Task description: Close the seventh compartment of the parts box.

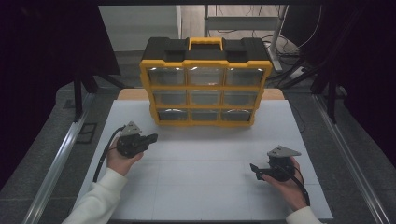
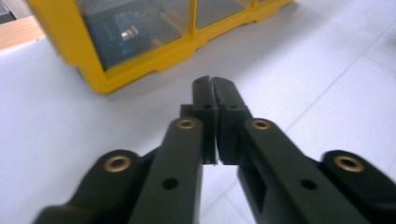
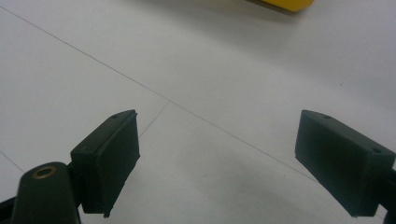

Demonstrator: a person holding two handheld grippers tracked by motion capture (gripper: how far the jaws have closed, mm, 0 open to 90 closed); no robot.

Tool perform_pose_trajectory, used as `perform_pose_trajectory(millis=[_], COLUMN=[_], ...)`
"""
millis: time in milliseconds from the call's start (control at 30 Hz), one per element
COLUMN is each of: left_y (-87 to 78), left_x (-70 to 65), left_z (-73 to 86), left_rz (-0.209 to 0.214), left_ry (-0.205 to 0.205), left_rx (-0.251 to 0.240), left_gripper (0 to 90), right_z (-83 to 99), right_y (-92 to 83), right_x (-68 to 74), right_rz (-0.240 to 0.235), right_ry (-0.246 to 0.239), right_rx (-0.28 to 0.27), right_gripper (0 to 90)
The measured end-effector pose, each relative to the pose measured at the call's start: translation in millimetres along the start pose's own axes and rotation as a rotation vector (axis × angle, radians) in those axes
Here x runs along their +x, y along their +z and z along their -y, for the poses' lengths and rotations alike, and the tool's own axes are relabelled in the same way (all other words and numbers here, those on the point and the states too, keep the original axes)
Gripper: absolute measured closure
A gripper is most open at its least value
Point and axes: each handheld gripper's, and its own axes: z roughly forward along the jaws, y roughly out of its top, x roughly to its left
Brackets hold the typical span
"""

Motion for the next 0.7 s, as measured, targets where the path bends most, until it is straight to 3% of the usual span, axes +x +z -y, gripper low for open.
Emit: perform_pose_trajectory(millis=[167, 233, 467, 700], left_y=[-11.9, -16.3, -31.7, -36.3], left_x=[-1.3, -1.5, -5.5, -8.2], left_z=[16.0, 22.0, 39.9, 50.0], left_rz=[-0.025, -0.035, -0.089, -0.097], left_ry=[-0.021, -0.043, -0.058, -0.057], left_rx=[0.02, 0.014, 0.014, 0.029], left_gripper=[44.9, 33.9, 20.3, 17.0], right_z=[-0.2, -0.3, -1.2, -2.0], right_y=[1.0, 1.6, 2.7, 2.9], right_x=[-0.5, -0.3, 0.1, 0.3], right_rz=[-0.001, -0.002, -0.008, -0.014], right_ry=[0.002, 0.002, -0.004, -0.011], right_rx=[0.002, 0.004, 0.0, -0.009], right_gripper=[14.3, 14.2, 14.1, 14.1])
